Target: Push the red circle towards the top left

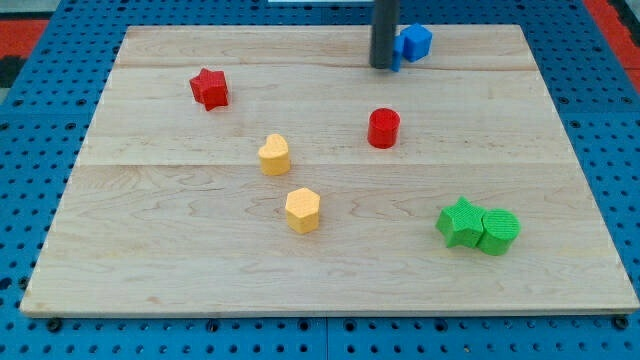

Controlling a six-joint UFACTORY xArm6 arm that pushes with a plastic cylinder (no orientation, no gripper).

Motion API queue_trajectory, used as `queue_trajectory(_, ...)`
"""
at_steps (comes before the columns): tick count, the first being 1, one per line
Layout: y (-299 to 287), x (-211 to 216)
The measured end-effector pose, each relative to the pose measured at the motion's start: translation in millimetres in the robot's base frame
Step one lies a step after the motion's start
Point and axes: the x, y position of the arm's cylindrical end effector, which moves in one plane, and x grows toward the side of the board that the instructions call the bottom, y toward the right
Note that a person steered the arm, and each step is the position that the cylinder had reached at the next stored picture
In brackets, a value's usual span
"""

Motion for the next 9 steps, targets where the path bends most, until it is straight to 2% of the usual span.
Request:
queue_trajectory(2, -1, 0)
queue_trajectory(4, 42, 22)
queue_trajectory(6, 43, 22)
queue_trajectory(8, -30, 35)
queue_trajectory(9, -39, 48)
